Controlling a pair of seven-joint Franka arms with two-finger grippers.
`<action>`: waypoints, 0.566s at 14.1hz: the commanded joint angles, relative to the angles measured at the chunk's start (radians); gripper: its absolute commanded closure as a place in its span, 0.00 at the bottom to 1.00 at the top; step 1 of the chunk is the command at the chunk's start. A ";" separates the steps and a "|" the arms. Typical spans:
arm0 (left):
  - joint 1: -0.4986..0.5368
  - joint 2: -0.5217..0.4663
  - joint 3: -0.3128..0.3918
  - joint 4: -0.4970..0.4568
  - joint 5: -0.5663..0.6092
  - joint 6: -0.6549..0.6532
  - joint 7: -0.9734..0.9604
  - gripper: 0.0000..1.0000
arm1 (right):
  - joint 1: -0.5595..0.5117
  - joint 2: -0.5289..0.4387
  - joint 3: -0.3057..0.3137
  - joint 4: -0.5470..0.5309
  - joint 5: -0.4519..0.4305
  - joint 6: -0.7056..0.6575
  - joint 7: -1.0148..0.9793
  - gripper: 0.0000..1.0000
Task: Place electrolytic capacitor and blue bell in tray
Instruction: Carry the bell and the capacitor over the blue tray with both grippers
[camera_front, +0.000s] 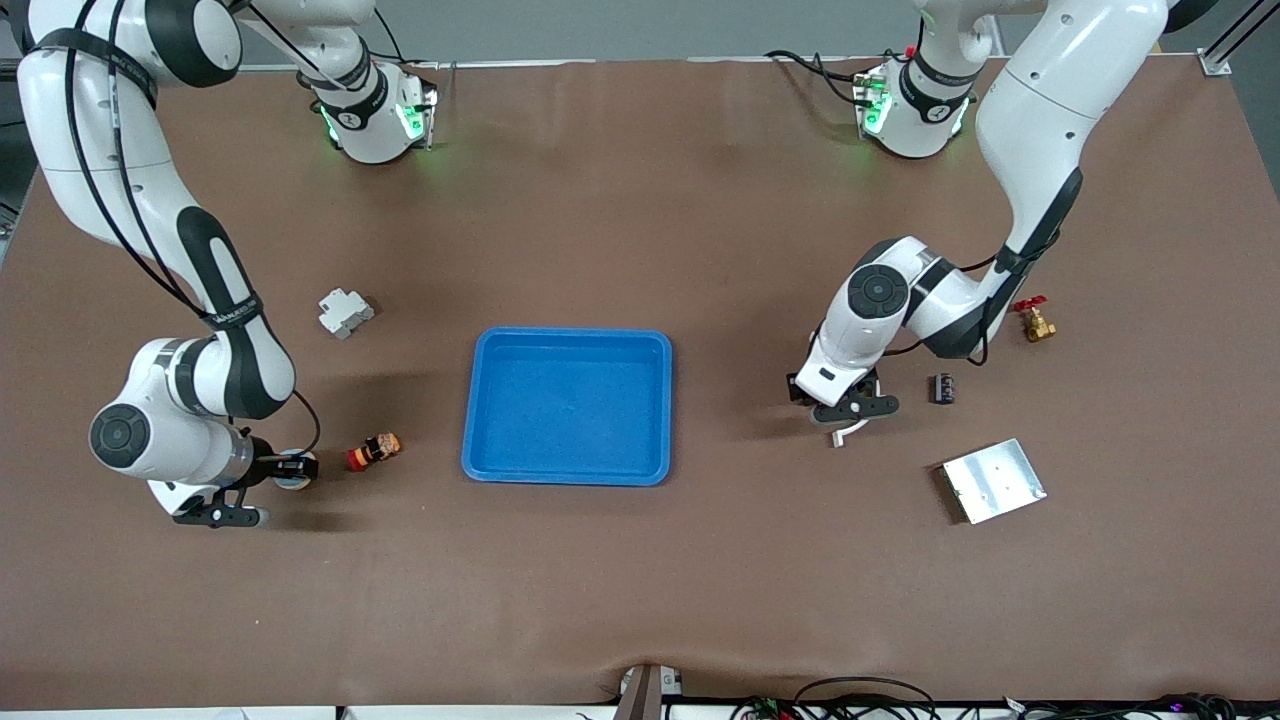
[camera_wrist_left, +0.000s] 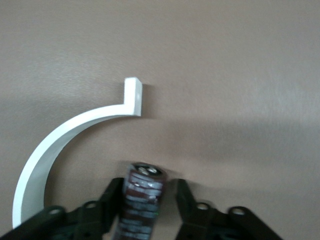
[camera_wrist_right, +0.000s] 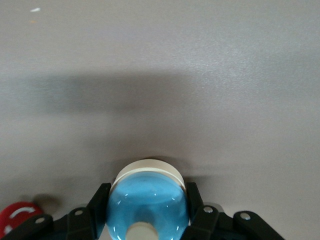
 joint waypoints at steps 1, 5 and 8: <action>0.006 0.002 -0.004 0.014 0.010 0.007 -0.066 1.00 | 0.020 -0.058 0.036 0.028 -0.005 -0.148 0.032 0.97; 0.003 -0.006 -0.008 0.058 -0.044 0.004 -0.095 1.00 | 0.034 -0.137 0.171 0.028 -0.004 -0.275 0.211 1.00; -0.008 -0.015 -0.012 0.095 -0.145 -0.020 -0.175 1.00 | 0.075 -0.135 0.257 0.010 -0.004 -0.267 0.379 1.00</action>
